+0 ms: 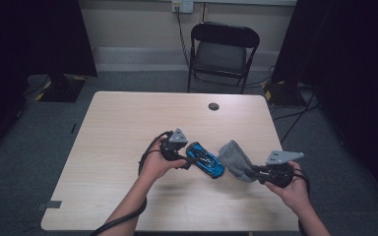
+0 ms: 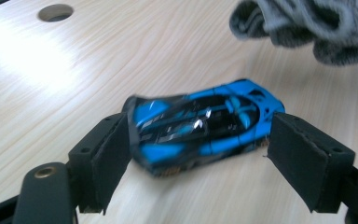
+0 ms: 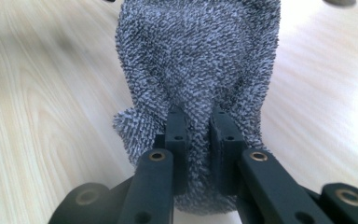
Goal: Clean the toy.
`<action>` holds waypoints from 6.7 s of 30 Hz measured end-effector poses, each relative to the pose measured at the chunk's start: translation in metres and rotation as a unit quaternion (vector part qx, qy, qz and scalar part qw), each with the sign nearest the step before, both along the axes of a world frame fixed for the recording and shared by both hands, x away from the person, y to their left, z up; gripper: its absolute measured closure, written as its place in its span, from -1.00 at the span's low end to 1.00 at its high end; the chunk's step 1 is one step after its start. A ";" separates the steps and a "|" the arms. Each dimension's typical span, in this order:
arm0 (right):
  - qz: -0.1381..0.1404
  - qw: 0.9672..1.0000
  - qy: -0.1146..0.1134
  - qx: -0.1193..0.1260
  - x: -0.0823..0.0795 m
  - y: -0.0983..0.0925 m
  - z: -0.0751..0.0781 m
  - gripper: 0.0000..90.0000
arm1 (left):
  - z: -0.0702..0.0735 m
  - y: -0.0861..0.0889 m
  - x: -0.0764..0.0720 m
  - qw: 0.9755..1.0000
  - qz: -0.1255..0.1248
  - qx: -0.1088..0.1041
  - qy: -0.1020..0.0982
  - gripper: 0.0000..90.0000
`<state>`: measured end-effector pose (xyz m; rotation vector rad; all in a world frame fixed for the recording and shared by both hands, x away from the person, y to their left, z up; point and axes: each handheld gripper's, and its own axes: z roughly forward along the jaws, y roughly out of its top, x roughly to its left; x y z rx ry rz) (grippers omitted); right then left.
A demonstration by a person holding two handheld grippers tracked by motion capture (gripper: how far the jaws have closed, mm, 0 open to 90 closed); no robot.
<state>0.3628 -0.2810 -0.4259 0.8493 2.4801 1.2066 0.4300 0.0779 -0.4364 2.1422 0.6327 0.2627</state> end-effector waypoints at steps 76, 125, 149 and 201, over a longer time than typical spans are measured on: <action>0.183 0.980 -0.027 -0.078 0.063 0.220 -0.046 0.05 | -0.037 0.136 -0.059 0.998 0.054 0.002 0.025 0.25; -0.022 0.996 0.039 -0.074 0.106 0.175 -0.069 -0.65 | -0.053 0.099 -0.048 0.998 0.021 0.056 0.023 -0.35; -0.046 0.996 0.038 -0.067 0.102 0.172 -0.069 -0.44 | -0.048 0.095 -0.041 0.998 0.024 0.053 0.039 -0.42; 0.019 0.999 0.028 -0.024 0.074 0.168 -0.011 -0.44 | -0.002 0.083 -0.004 0.986 0.164 0.025 0.017 0.54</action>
